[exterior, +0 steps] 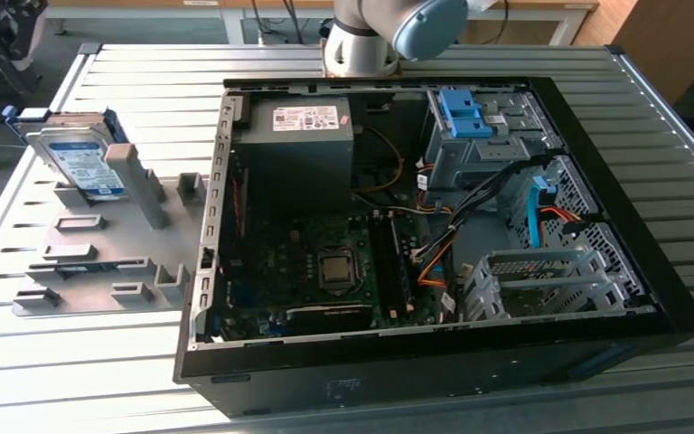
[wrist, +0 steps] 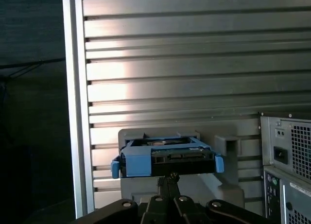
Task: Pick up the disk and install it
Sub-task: 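Reach for the disk, then pick up the disk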
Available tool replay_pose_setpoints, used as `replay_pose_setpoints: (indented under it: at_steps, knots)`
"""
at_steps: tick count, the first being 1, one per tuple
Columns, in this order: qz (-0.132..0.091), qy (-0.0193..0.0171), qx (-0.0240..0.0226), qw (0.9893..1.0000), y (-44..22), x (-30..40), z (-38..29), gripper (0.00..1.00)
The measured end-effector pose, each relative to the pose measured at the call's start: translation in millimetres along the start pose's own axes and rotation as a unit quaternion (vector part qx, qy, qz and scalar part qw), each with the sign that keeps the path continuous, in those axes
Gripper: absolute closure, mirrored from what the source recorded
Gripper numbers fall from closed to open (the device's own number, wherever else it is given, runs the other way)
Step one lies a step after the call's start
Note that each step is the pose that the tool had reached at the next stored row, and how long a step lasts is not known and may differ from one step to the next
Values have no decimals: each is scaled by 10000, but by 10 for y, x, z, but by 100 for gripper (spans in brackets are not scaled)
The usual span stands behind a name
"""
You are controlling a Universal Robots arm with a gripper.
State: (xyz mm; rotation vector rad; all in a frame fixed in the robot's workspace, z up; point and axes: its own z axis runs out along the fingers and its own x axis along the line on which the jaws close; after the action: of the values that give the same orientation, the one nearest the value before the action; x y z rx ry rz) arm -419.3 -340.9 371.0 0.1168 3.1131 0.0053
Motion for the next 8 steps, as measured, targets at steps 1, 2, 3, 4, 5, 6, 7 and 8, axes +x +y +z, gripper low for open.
replay_pose_setpoints:
  at_steps: [1,2,3,4,5,6,7,8]
  knots:
    - [0,-1,0,10000,-3,45,2,89]
    - [1,0,0,10000,-7,91,2,89]
    - [0,0,0,10000,-10,129,2,89]
    - [0,0,-1,10000,-11,149,2,89]
    - [-1,1,0,10000,-11,149,2,89]
    - [-1,1,0,10000,-11,149,2,89]
    - [-1,0,0,10000,-11,150,2,89]
    - [-1,0,0,10000,-12,155,2,89]
